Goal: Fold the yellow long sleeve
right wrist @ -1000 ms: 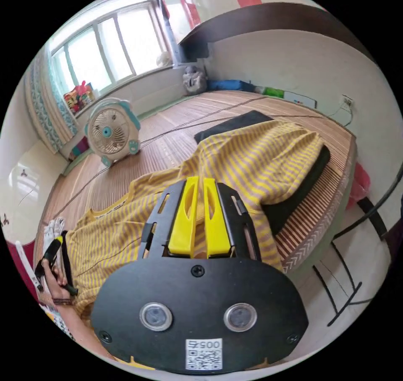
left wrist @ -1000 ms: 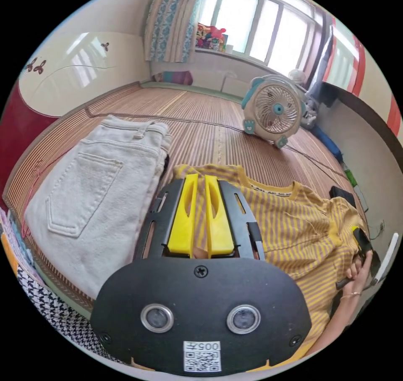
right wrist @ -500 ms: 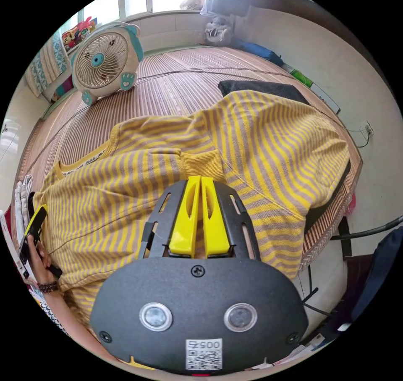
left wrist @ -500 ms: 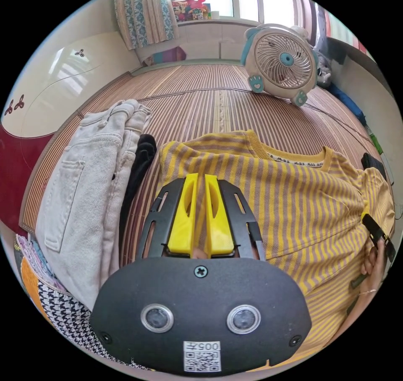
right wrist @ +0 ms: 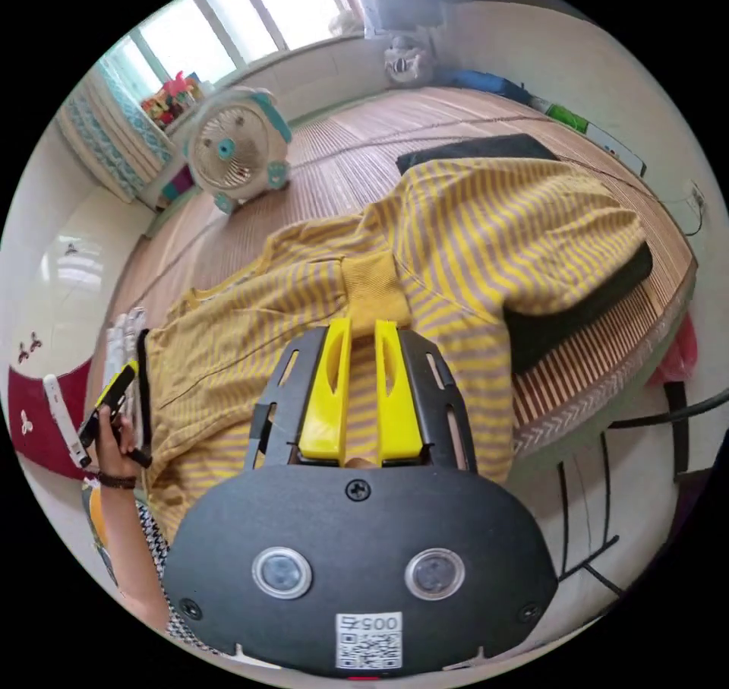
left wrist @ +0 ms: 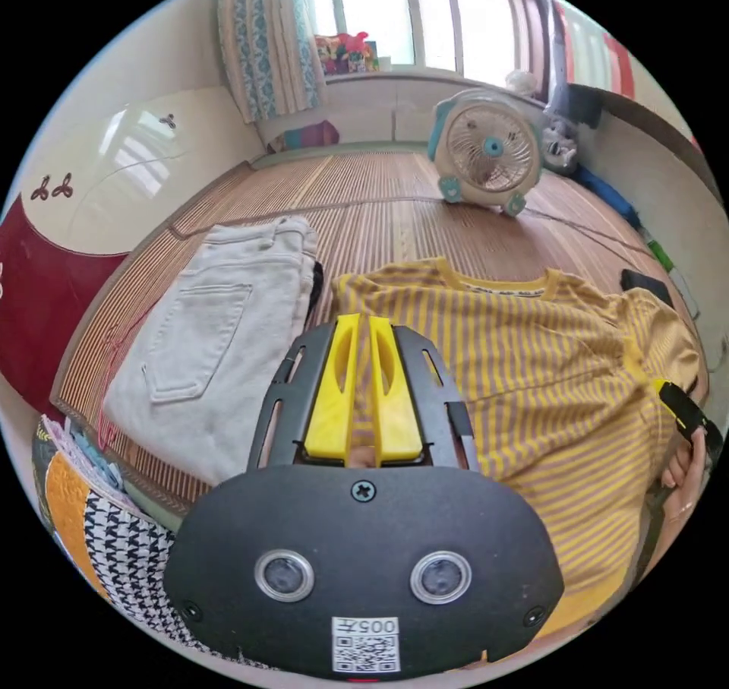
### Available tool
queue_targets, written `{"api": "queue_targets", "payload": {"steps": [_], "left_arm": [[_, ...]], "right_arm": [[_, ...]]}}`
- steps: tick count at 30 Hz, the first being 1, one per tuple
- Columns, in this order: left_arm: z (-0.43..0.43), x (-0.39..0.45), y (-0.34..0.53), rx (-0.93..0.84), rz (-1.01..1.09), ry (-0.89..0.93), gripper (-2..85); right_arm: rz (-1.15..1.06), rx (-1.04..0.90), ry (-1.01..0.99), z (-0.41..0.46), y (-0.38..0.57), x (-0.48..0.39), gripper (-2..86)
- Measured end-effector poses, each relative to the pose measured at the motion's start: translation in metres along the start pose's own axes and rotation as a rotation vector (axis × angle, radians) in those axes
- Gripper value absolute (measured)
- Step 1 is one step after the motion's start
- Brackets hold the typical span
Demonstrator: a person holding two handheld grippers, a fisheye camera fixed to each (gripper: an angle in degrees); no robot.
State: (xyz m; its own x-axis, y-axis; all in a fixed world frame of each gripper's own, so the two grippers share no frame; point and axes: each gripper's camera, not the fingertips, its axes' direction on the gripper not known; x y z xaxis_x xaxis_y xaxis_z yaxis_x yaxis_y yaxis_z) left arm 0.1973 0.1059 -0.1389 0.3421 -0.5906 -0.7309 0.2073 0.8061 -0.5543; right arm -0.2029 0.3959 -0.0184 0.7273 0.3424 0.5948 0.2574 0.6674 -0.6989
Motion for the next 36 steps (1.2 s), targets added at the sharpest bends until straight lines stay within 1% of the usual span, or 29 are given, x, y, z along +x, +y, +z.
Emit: {"api": "queue_targets", "payload": {"steps": [1, 2, 6, 10, 13, 15, 17, 18, 19, 20, 21, 22, 24, 25, 28, 32, 33, 36], "left_arm": [[-0.013, 0.003, 0.01, 0.021, 0.059, 0.065, 4.9], [-0.02, 0.008, 0.015, 0.006, 0.097, 0.106, 5.5], [-0.018, 0.035, 0.019, -0.077, 0.161, 0.233, 6.4], [-0.001, 0.084, 0.025, -0.102, 0.186, 0.325, 5.8], [0.013, 0.119, 0.036, -0.111, 0.254, 0.367, 5.5], [0.025, 0.134, 0.045, -0.129, 0.307, 0.352, 5.5], [0.044, 0.142, 0.058, -0.188, 0.354, 0.322, 5.6], [0.046, 0.141, 0.061, -0.173, 0.359, 0.327, 5.7], [0.044, 0.135, 0.069, -0.112, 0.363, 0.346, 5.7], [0.045, 0.131, 0.072, -0.1, 0.36, 0.366, 5.7], [0.045, 0.129, 0.072, -0.101, 0.357, 0.374, 5.6], [0.046, 0.127, 0.07, -0.109, 0.354, 0.384, 5.6], [0.047, 0.127, 0.07, -0.112, 0.36, 0.381, 5.6], [0.047, 0.128, 0.071, -0.108, 0.364, 0.371, 5.6], [0.043, 0.135, 0.076, -0.089, 0.39, 0.322, 5.5], [0.041, 0.144, 0.081, -0.075, 0.419, 0.265, 5.4], [0.041, 0.144, 0.082, -0.076, 0.42, 0.264, 5.4], [0.042, 0.14, 0.081, -0.083, 0.409, 0.288, 5.4]], "right_arm": [[0.012, 0.01, 0.0, -0.007, 0.011, 0.011, 3.2], [0.037, 0.02, 0.014, -0.017, 0.033, 0.034, 3.1], [0.156, 0.042, 0.047, -0.043, 0.08, 0.129, 2.1], [0.259, 0.092, 0.041, -0.07, 0.079, 0.205, 2.2], [0.285, 0.176, 0.111, -0.098, 0.052, 0.252, 3.7], [0.287, 0.227, 0.175, -0.116, 0.017, 0.287, 5.1], [0.276, 0.236, 0.19, -0.121, -0.014, 0.313, 5.5], [0.279, 0.221, 0.201, -0.119, -0.037, 0.332, 5.5], [0.285, 0.202, 0.209, -0.117, -0.049, 0.341, 5.4], [0.303, 0.147, 0.226, -0.108, -0.073, 0.361, 4.8], [0.315, 0.093, 0.257, -0.099, -0.095, 0.378, 3.9], [0.326, 0.081, 0.285, -0.094, -0.105, 0.386, 3.2], [0.376, 0.07, 0.407, -0.081, -0.137, 0.414, 0.6], [0.381, 0.063, 0.419, -0.078, -0.143, 0.421, 0.0], [0.427, 0.008, 0.346, -0.059, -0.168, 0.458, -0.4], [0.581, 0.005, 0.161, -0.045, -0.178, 0.515, 0.8], [0.615, 0.021, 0.108, -0.044, -0.178, 0.53, 4.1], [0.738, 0.04, -0.03, -0.041, -0.174, 0.571, 8.7]]}}
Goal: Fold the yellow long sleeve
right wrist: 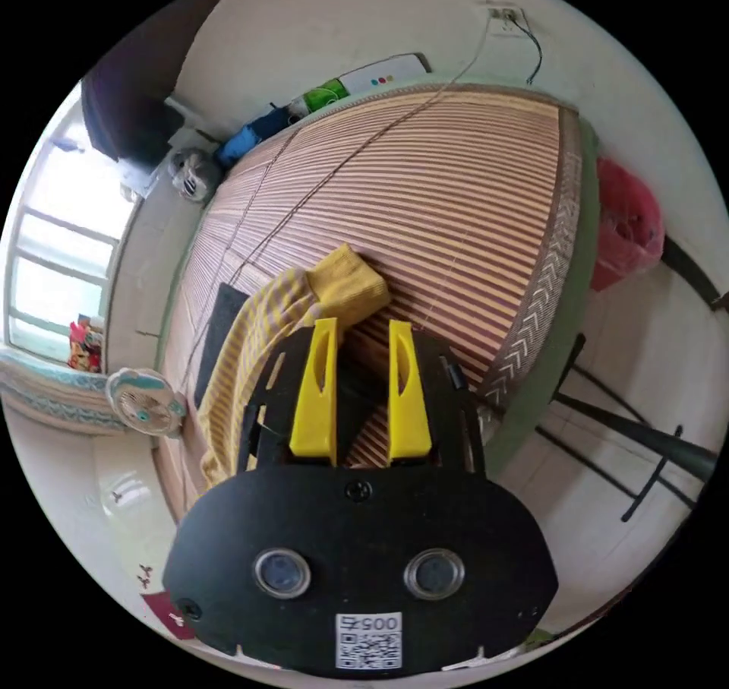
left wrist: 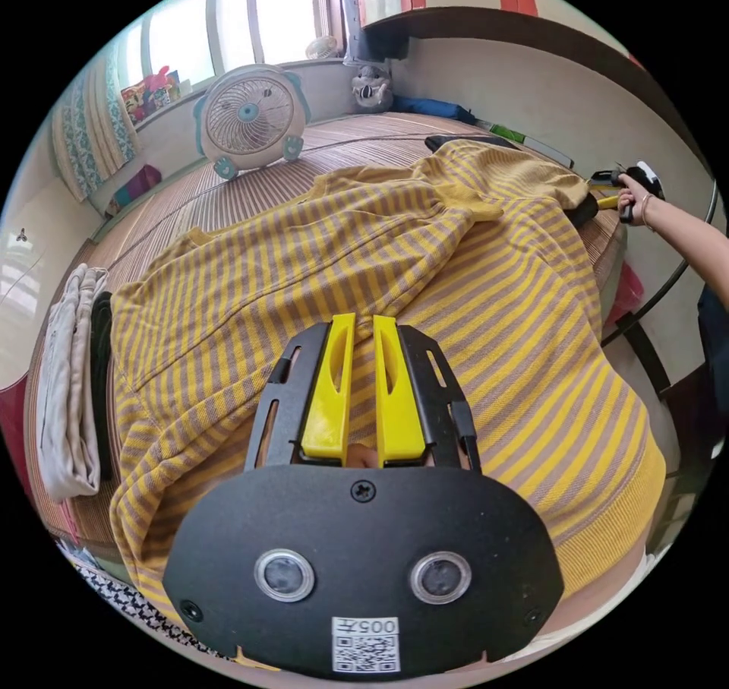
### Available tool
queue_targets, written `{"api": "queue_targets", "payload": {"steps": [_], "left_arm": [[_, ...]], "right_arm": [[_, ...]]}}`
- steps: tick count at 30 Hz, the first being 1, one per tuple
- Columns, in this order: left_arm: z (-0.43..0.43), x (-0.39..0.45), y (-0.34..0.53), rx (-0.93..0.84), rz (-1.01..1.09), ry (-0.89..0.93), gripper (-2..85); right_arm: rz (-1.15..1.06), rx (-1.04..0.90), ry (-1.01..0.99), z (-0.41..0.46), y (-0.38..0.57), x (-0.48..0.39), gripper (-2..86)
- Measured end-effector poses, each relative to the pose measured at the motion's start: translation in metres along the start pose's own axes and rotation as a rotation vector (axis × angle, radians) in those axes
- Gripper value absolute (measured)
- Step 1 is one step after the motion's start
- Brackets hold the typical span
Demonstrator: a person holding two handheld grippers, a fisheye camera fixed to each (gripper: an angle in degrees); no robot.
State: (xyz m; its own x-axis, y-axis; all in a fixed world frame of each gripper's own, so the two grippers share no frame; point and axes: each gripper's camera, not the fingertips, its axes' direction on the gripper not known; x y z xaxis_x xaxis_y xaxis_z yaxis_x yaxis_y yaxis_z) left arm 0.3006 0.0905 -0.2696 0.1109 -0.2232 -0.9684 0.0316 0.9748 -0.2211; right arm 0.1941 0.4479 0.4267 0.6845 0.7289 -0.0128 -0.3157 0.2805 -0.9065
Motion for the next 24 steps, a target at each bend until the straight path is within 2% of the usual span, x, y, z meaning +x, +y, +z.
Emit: {"api": "queue_targets", "payload": {"steps": [5, 12, 17, 24], "left_arm": [[0.001, -0.005, 0.001, -0.006, -0.015, 0.035, 5.4], [0.001, 0.001, 0.003, -0.011, -0.006, 0.016, 5.4], [0.001, 0.004, 0.005, -0.014, -0.006, 0.013, 5.4], [-0.001, 0.007, 0.009, -0.018, -0.009, 0.016, 5.5]], "right_arm": [[0.1, 0.009, -0.15, -0.004, -0.025, 0.033, 9.5], [0.104, 0.025, -0.224, -0.01, -0.037, 0.041, 8.9], [0.092, 0.046, -0.323, -0.02, -0.032, 0.037, 5.0], [-0.084, 0.116, -0.25, -0.071, -0.008, -0.018, -0.1]]}}
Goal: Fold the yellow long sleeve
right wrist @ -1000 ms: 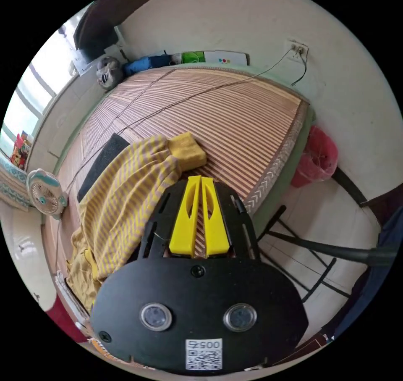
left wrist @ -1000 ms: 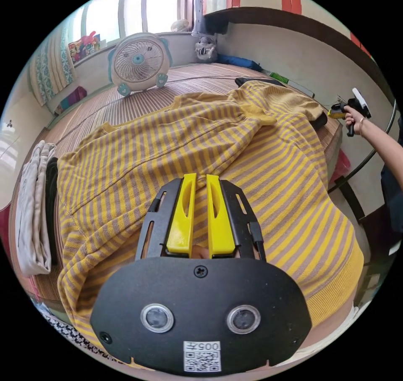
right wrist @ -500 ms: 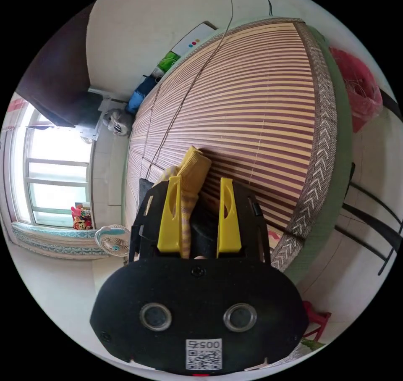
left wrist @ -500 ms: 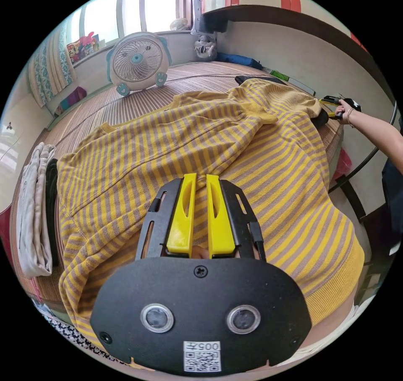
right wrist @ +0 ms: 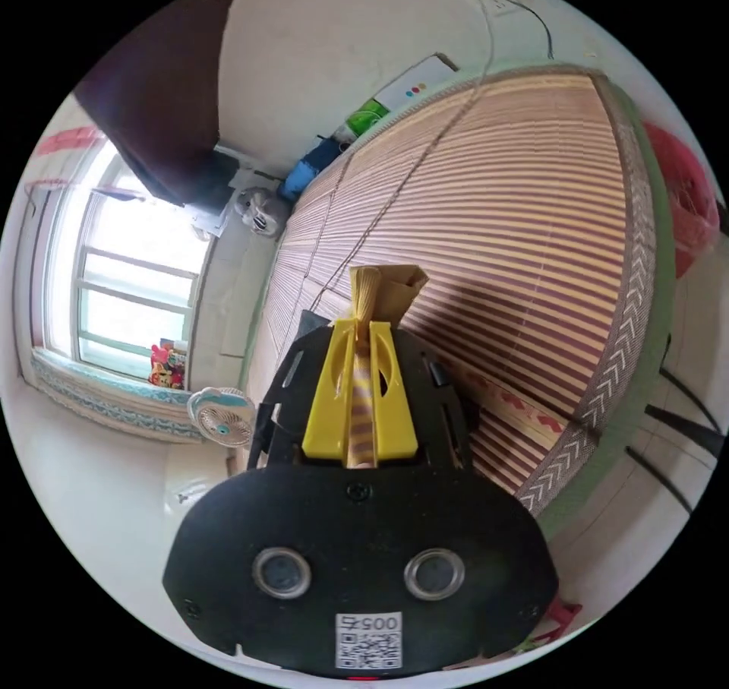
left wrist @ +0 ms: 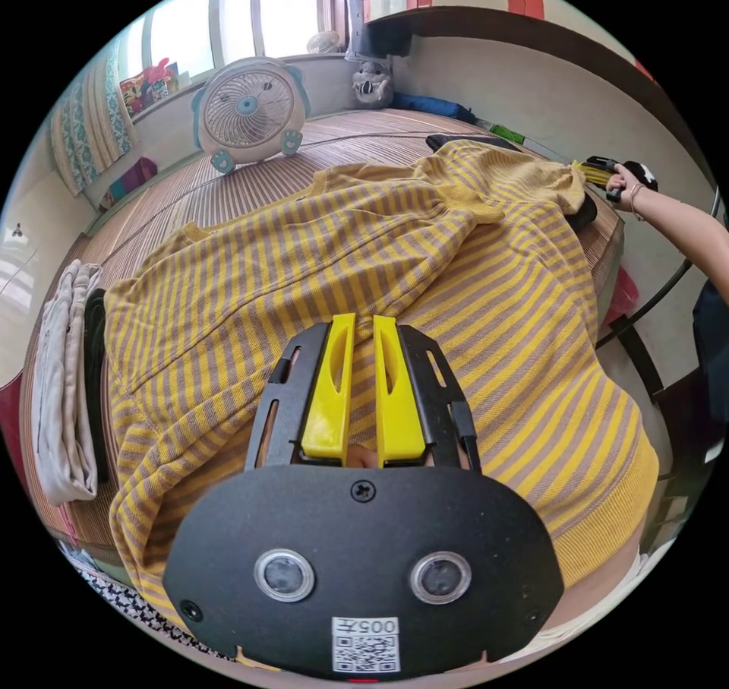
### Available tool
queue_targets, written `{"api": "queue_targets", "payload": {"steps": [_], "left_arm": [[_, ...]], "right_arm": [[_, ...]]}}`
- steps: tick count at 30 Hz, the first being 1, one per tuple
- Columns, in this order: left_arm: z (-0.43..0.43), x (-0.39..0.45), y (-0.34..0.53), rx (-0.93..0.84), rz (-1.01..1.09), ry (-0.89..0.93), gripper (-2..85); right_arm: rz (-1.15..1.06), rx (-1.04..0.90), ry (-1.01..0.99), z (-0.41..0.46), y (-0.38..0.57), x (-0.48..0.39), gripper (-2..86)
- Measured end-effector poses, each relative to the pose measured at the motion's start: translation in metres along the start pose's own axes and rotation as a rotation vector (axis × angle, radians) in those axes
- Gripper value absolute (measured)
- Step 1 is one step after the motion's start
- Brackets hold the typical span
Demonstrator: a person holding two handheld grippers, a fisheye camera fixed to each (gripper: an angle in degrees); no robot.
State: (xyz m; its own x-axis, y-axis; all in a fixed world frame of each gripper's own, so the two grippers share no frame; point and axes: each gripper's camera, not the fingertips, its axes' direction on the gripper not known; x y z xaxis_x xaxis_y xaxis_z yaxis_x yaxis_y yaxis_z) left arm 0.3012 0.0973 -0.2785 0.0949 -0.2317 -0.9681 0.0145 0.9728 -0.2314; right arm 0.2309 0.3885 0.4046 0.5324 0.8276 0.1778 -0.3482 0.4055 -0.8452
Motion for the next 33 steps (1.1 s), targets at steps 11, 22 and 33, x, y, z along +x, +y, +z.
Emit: {"api": "queue_targets", "payload": {"steps": [11, 22, 33], "left_arm": [[-0.023, -0.001, 0.016, 0.091, -0.029, 0.016, 5.2], [-0.116, -0.044, 0.062, 0.235, -0.229, -0.102, 5.1], [-0.182, -0.079, 0.145, 0.133, -0.294, -0.271, 5.7]], "right_arm": [[-0.4, 0.038, -0.057, -0.079, 0.081, -0.197, -0.8], [-1.099, -0.21, -0.237, -0.072, 0.382, -0.485, 0.7], [-1.149, -0.697, -0.27, 0.023, 0.651, -0.514, 6.9]]}}
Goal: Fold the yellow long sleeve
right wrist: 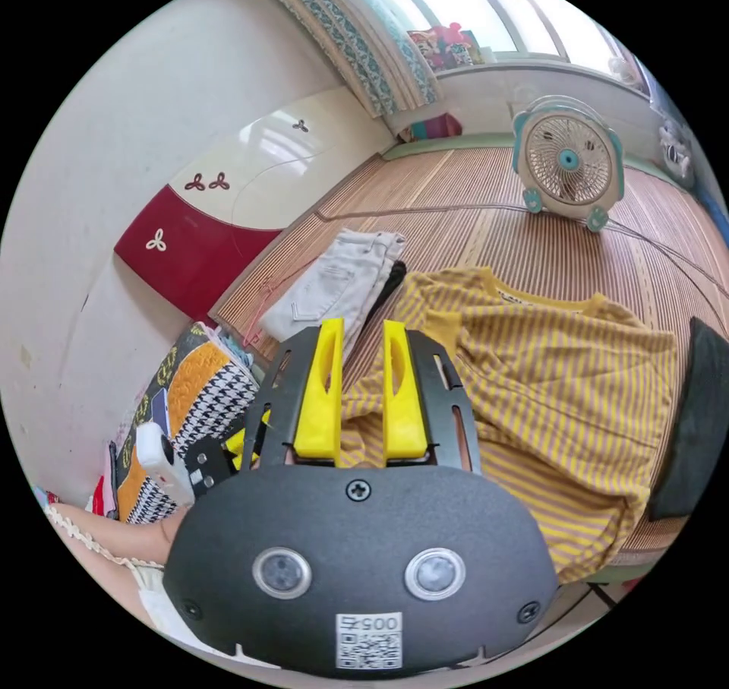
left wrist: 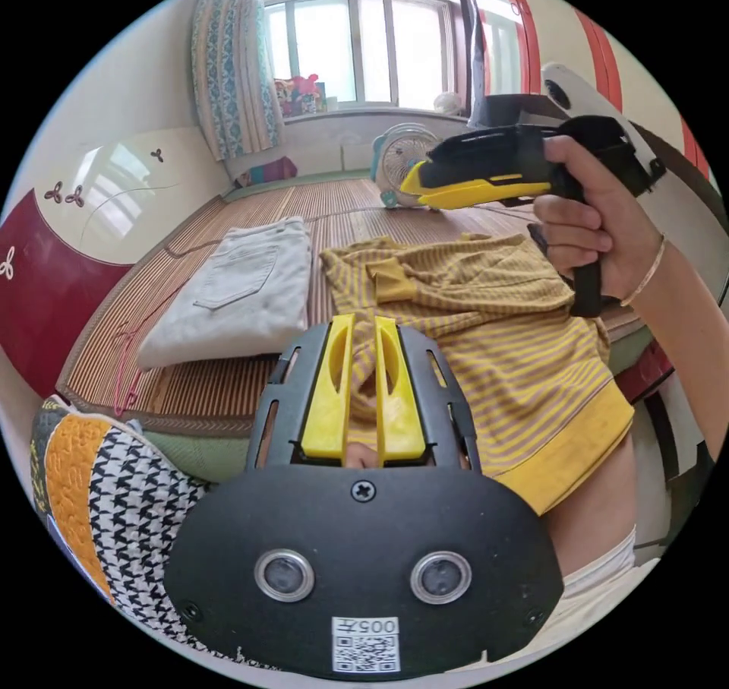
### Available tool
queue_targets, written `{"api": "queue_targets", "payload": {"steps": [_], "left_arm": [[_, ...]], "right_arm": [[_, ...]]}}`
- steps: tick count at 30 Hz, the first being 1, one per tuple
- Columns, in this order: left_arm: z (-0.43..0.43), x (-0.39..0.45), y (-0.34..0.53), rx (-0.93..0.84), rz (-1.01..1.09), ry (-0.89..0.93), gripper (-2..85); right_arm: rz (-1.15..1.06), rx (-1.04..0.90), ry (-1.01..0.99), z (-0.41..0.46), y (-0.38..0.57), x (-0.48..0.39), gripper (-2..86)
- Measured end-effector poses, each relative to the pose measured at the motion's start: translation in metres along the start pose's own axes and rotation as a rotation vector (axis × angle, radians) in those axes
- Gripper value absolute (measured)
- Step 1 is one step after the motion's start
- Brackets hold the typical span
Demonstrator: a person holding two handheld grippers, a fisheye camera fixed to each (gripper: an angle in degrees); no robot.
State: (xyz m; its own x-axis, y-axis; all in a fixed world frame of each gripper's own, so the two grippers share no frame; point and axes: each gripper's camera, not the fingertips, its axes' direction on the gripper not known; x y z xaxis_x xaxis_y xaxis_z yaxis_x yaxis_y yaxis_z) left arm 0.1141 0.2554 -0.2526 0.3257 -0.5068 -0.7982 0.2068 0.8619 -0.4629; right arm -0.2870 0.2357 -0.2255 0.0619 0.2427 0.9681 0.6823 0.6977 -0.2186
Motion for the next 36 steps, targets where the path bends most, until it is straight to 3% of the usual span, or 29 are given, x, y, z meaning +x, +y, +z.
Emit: {"api": "queue_targets", "payload": {"steps": [7, 9, 15, 21, 28, 36], "left_arm": [[0.02, -0.012, -0.011, -0.058, -0.042, 0.064, 6.4], [0.029, -0.009, -0.026, -0.06, -0.043, 0.091, 6.5], [0.066, -0.004, -0.077, -0.072, -0.102, 0.15, 5.9], [0.119, -0.003, -0.118, -0.186, -0.115, 0.133, 8.0], [0.169, -0.01, -0.134, -0.304, -0.247, 0.244, 9.0], [0.152, -0.002, -0.147, -0.305, -0.099, 0.226, 4.2]], "right_arm": [[0.012, 0.006, 0.31, -0.061, 0.096, 0.016, 7.4], [0.012, 0.021, 0.481, -0.081, 0.136, 0.009, 7.3], [-0.021, -0.007, 0.595, -0.094, 0.206, -0.043, 7.5], [0.038, -0.016, 0.518, -0.073, 0.222, -0.075, 8.5], [-0.044, 0.007, 0.603, -0.059, 0.226, -0.105, 11.4], [-0.059, 0.006, 0.614, -0.064, 0.219, -0.113, 10.9]]}}
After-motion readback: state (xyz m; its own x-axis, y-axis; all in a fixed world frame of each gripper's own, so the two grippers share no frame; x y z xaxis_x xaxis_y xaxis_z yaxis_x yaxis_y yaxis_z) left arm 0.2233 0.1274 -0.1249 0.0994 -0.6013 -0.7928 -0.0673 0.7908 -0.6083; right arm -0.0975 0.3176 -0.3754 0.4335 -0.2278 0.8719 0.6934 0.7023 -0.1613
